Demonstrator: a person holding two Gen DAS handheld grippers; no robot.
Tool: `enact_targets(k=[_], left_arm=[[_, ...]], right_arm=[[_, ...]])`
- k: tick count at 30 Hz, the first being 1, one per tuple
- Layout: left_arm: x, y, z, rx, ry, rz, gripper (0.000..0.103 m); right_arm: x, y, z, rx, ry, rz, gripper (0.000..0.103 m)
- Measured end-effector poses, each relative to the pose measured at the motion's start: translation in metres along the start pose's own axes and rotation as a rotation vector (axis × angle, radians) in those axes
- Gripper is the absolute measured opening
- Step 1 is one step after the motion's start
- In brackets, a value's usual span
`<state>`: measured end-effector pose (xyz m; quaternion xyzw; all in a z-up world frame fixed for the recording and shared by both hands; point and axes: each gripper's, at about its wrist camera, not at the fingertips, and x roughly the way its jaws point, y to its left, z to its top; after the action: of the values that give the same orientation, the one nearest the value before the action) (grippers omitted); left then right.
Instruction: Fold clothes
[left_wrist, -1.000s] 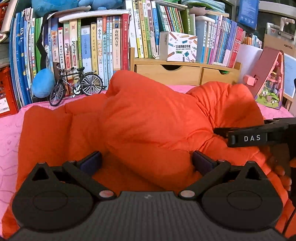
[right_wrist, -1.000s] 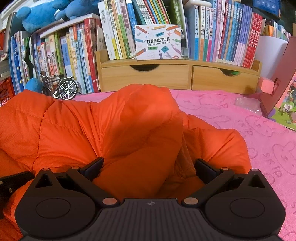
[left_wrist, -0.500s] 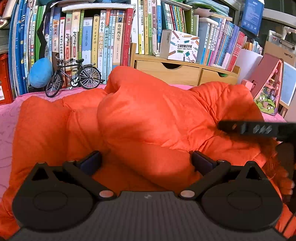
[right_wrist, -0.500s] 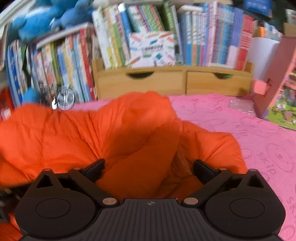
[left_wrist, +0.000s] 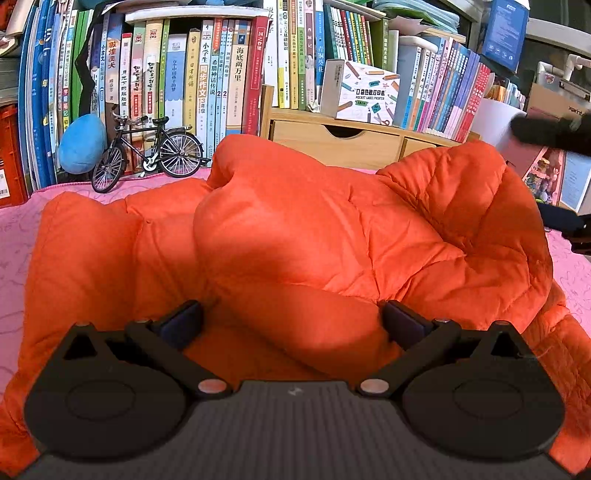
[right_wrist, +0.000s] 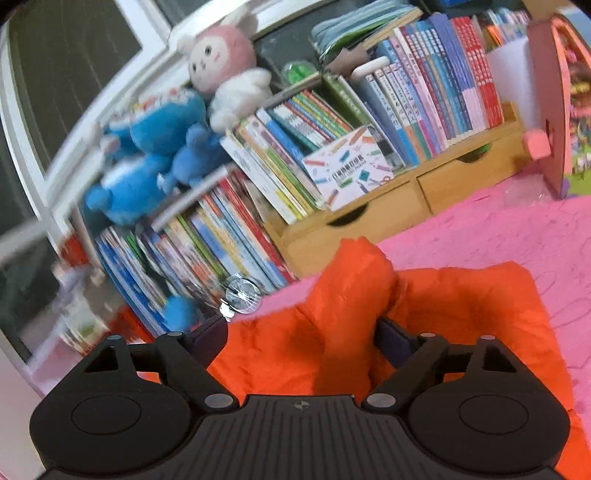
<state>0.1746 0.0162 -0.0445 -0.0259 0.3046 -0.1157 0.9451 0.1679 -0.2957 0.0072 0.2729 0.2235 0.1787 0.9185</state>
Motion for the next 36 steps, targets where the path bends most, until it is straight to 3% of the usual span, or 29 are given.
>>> enact_targets(k=[5,9,12,13,15,18,21,22,24,27,30,33,36], left_arm=[[0.000,0.001,0.001,0.000,0.002,-0.002,0.103],[0.000,0.002,0.001,-0.002,0.004,-0.005,0.103],[0.000,0.003,0.001,-0.006,0.004,-0.011,0.103],[0.000,0.003,0.001,-0.007,0.004,-0.014,0.103],[0.000,0.004,0.002,-0.008,0.004,-0.017,0.103],[0.000,0.003,0.002,-0.006,0.006,-0.015,0.103],[0.000,0.003,0.001,-0.006,0.006,-0.014,0.103],[0.000,0.003,0.001,-0.006,0.006,-0.014,0.103],[0.000,0.004,0.001,-0.006,0.006,-0.015,0.103],[0.000,0.004,0.001,-0.007,0.005,-0.016,0.103],[0.000,0.004,0.001,-0.008,0.005,-0.017,0.103],[0.000,0.004,0.001,-0.010,0.005,-0.022,0.103],[0.000,0.004,0.000,-0.008,0.006,-0.023,0.103]], right_arm=[[0.000,-0.007,0.001,0.106,0.015,0.156,0.087],[0.014,-0.017,-0.009,0.130,0.072,0.136,0.087],[0.025,-0.026,-0.019,0.097,0.135,0.005,0.082],[0.028,-0.029,-0.021,0.077,0.148,-0.055,0.068],[0.028,-0.033,-0.023,0.021,0.146,-0.163,0.050],[0.015,-0.018,-0.018,-0.083,0.061,-0.286,0.054],[-0.002,0.013,-0.013,-0.234,-0.082,-0.344,0.059],[-0.007,0.019,-0.009,-0.242,-0.112,-0.305,0.061],[-0.009,0.025,0.001,-0.179,-0.108,-0.132,0.066],[0.005,0.022,0.004,-0.064,-0.034,0.049,0.068],[0.030,0.008,-0.003,0.047,0.071,0.144,0.068],[0.047,-0.010,-0.013,0.106,0.133,0.083,0.068],[0.051,-0.030,-0.021,0.115,0.162,0.014,0.051]])
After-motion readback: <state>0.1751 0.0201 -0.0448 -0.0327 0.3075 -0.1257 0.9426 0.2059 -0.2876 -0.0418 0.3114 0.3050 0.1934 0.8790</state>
